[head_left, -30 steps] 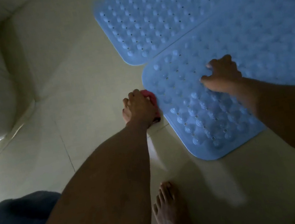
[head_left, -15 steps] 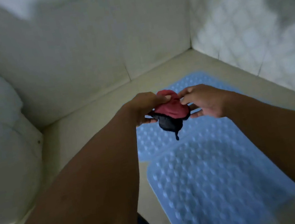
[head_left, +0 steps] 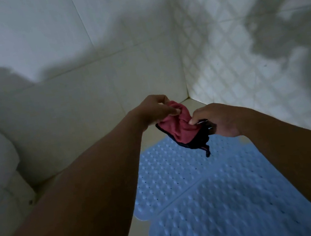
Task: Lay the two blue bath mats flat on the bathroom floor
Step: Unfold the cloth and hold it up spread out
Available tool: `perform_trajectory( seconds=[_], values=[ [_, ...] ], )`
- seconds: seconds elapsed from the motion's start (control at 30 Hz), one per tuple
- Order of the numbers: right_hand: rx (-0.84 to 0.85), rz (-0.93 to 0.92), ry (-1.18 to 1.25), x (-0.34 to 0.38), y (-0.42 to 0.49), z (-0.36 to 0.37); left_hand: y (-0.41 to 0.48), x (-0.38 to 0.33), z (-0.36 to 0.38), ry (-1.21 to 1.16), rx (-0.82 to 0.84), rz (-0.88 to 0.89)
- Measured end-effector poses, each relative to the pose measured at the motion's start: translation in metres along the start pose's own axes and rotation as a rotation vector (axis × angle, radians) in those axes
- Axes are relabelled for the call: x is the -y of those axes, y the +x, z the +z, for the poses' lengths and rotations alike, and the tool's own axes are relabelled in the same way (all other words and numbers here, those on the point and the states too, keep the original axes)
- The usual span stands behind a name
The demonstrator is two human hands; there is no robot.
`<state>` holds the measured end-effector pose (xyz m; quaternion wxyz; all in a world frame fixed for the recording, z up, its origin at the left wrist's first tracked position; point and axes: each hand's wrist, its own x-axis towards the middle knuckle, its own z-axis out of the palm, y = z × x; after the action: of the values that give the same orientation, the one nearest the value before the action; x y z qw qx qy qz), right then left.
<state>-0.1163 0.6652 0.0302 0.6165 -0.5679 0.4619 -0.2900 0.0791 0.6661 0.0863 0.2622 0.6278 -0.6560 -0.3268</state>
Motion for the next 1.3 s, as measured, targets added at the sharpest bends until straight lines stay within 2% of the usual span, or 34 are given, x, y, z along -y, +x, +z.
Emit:
perform_trajectory(
  seconds=[0.1, 0.23, 0.3, 0.47, 0.53, 0.6, 0.7, 0.8, 0.9, 1.0, 1.07, 1.2, 1.3],
  values=[
    [0.063, 0.008, 0.133, 0.004, -0.003, 0.001, 0.0, -0.016, -0.005, 0.064, 0.008, 0.023],
    [0.061, 0.042, 0.249, 0.009, -0.004, -0.003, 0.003, -0.032, -0.011, 0.092, 0.036, 0.023],
    [0.043, 0.055, 0.198, 0.012, -0.004, -0.005, 0.004, -0.037, -0.015, 0.123, 0.04, 0.019],
    [-0.072, 0.008, -0.146, 0.028, -0.009, -0.011, 0.003, -0.042, -0.024, 0.265, -0.034, 0.046],
    [-0.138, -0.09, -0.215, 0.035, -0.01, -0.017, 0.003, -0.039, -0.029, 0.367, -0.1, 0.066],
    [-0.226, -0.228, -0.409, 0.041, -0.011, -0.024, 0.002, -0.037, -0.034, 0.448, -0.136, 0.081],
    [-0.313, -0.474, -0.789, 0.048, -0.015, -0.031, -0.003, -0.035, -0.041, 0.468, -0.071, 0.061],
    [-0.317, -0.587, -1.025, 0.059, -0.026, -0.034, -0.013, -0.036, -0.05, 0.527, 0.051, -0.028],
    [-0.297, -0.594, -1.258, 0.068, -0.04, -0.032, -0.013, -0.03, -0.061, 0.567, 0.015, -0.001],
    [-0.327, -0.732, -1.459, 0.068, -0.041, -0.03, -0.012, -0.026, -0.068, 0.506, -0.036, 0.095],
    [-0.331, -0.762, -1.406, 0.069, -0.037, -0.032, -0.014, -0.025, -0.073, 0.45, -0.022, 0.103],
    [-0.28, -0.656, -1.047, 0.075, -0.032, -0.036, -0.017, -0.024, -0.071, 0.411, 0.042, 0.003],
    [-0.317, -0.558, -0.858, 0.078, -0.033, -0.029, -0.018, -0.026, -0.063, 0.33, 0.054, -0.04]
  ],
)
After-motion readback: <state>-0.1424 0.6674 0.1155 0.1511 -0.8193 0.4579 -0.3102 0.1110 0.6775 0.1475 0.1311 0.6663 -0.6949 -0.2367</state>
